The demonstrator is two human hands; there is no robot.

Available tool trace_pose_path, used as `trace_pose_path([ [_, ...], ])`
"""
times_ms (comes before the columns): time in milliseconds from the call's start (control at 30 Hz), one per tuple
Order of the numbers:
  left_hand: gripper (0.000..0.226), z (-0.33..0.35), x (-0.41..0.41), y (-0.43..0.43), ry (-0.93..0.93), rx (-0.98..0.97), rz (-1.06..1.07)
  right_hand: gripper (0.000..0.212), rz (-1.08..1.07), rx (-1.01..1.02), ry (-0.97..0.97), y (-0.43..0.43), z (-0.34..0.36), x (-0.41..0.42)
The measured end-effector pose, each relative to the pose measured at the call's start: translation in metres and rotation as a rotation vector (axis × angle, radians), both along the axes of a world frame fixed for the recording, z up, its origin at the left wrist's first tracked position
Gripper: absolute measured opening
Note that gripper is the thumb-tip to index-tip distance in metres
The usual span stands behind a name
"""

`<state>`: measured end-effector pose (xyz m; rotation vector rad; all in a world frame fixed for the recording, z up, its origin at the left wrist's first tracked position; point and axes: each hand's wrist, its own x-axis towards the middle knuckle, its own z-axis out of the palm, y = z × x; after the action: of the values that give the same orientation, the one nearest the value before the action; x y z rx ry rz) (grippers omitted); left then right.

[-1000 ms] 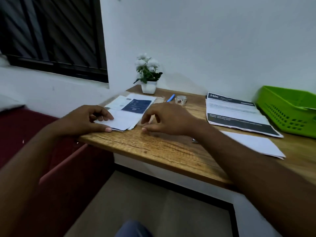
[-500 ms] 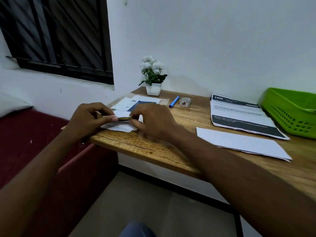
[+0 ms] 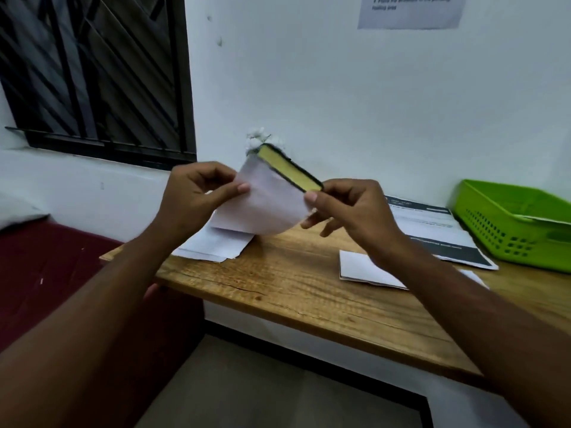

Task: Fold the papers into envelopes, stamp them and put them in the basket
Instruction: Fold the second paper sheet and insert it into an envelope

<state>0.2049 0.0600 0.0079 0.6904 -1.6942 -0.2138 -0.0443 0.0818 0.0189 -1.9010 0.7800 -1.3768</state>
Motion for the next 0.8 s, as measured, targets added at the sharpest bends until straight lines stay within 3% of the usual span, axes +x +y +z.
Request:
trace_pose_path([
  [133,0.007,0.038,-0.041,-0.016,-0.157,-0.126,-0.009,0.013,-0.026,0.023,0.025,-0.001,0.014,-0.042],
  [333,0.015,0.077,-0.1,-0.043,-0.336,-0.197,-0.102,0.022,-0.123,0.049,-0.128,-0.018,0.026,-0.091],
  [567,0.017,0.085,-0.137,-0.078,-0.576,-0.086,-0.132,0.036,-0.108,0.142,-0.01,-0.045,0.008,-0.127],
  [733,0.02,0.065,-0.157,-0.105,-0.703,-0.036,-0.151,0.015,-0.146,0.23,0.034,-0.067,-0.02,-0.151],
  [800,0.024,0.056,-0.166,-0.113,-0.743,-0.022,-0.149,0.017,-0.15,0.274,0.033,-0.071,-0.029,-0.156],
])
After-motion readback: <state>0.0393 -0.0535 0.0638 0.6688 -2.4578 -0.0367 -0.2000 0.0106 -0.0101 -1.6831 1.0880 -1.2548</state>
